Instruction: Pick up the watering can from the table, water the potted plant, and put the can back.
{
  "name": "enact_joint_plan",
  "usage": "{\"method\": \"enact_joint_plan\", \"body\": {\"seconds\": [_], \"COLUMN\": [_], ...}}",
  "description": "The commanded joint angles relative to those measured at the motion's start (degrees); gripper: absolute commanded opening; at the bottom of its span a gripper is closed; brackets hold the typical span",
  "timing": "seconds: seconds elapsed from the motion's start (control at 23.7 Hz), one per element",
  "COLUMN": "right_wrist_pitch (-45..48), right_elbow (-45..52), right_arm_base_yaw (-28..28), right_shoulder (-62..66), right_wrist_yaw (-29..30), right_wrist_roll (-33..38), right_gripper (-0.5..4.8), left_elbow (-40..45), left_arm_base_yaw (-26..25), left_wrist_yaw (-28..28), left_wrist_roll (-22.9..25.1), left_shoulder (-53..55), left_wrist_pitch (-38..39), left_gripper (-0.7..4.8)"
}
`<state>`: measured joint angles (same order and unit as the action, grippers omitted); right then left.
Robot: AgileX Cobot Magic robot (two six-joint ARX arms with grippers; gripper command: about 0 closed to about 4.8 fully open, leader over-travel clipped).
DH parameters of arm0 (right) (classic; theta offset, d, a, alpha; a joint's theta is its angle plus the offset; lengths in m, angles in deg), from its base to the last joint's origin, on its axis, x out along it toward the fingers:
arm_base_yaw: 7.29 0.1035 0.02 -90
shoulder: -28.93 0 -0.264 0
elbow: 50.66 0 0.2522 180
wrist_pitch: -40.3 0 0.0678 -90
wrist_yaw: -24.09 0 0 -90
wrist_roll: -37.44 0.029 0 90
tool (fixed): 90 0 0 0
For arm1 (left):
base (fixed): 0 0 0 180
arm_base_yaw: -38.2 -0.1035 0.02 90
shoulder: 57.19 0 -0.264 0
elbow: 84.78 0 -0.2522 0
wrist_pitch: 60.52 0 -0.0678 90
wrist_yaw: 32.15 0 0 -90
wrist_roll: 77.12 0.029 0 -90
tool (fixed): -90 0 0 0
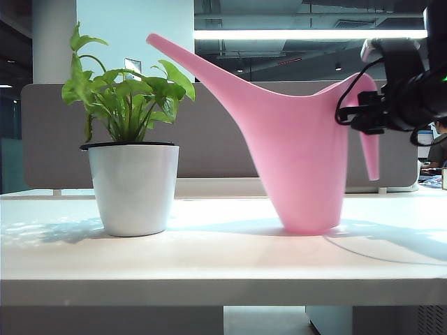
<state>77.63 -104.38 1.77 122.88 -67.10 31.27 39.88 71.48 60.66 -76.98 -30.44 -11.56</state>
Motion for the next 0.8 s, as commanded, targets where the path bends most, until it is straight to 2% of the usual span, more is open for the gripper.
{"method": "enact_joint_plan", "body": {"seconds": [0.04, 0.34, 0.51, 0.59, 0.8], "right_wrist_pitch": [2.95, -6.73, -15.23, -22.32, -27.04], "right_elbow": [-0.66, -6.73, -12.92, -18.27, -24.79], "right_arm_base_yaw": [-0.17, -0.17, 0.24, 0.35, 1.01], "right_shoulder": [-3.23, -9.88, -11.93, -13.31, -14.56], "right_wrist_yaw": [-0.66, -4.72, -4.74, -5.57, -7.54], "right_wrist_roll": [-3.72, -7.67, -13.03, -17.62, -25.68], "right_gripper": [-0.06, -0.06, -0.06, -0.06, -0.06], "left_elbow": [-0.17, -0.17, -0.17, -0.17, -0.17], "left_arm_base_yaw": [0.07, 0.07, 0.07, 0.07, 0.07], "left_wrist_yaw": [-0.09, -0.09, -0.04, -0.17, -0.15], "left_wrist_roll": [-0.15, -0.15, -0.15, -0.15, -0.15], "left_shoulder": [-0.02, -0.02, -0.02, -0.02, -0.02], "left_wrist_pitch": [-0.57, -0.57, -0.55, -0.55, -0.57], "left_gripper": [0.03, 0.03, 0.03, 0.03, 0.03]}}
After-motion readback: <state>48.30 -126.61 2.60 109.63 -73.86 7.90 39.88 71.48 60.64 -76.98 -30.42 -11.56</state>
